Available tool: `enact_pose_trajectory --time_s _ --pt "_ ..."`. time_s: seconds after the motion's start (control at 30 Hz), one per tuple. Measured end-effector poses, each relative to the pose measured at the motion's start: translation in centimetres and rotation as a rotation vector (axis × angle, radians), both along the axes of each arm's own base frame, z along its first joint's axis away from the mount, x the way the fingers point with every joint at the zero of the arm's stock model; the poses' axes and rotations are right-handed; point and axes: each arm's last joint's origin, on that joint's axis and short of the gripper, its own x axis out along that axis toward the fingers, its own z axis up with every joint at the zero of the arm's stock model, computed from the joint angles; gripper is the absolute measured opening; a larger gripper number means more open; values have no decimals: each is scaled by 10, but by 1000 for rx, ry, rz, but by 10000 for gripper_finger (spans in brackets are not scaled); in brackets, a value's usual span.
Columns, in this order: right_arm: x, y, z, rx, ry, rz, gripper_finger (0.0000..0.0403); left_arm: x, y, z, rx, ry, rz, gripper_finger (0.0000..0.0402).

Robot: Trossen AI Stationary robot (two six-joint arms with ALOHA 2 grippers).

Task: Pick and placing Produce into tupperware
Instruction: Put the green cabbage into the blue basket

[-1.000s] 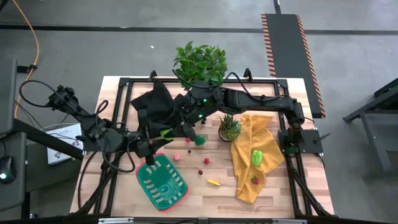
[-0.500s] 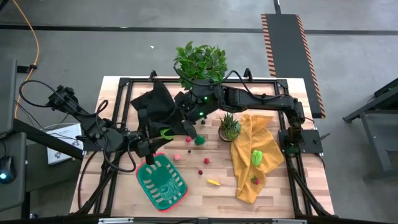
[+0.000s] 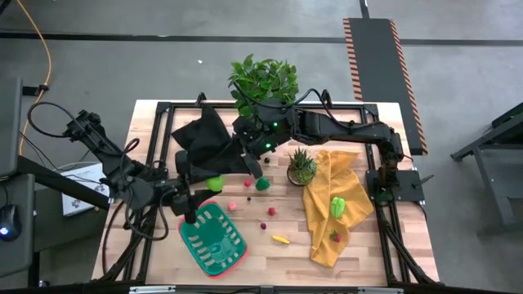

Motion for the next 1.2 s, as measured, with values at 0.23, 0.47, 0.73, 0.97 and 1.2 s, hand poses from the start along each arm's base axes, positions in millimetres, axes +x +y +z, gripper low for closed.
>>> enact_pose_trajectory --time_s 0.23,0.47,0.73,0.97,1.2 --pt "-1 -2 1 19 8 -8 287 -12 -16 -4 -79 -7 -40 193" --pt "-1 5 1 23 9 4 287 -25 -25 -15 -224 20 -35 193" --pt "-1 10 1 23 9 17 287 -32 -25 -30 -499 103 -38 196" --pt "-1 16 2 30 6 29 287 -23 -38 -53 -638 244 -11 199" --pt "-2 26 3 30 -2 52 287 -4 -62 -88 -646 415 2 196"
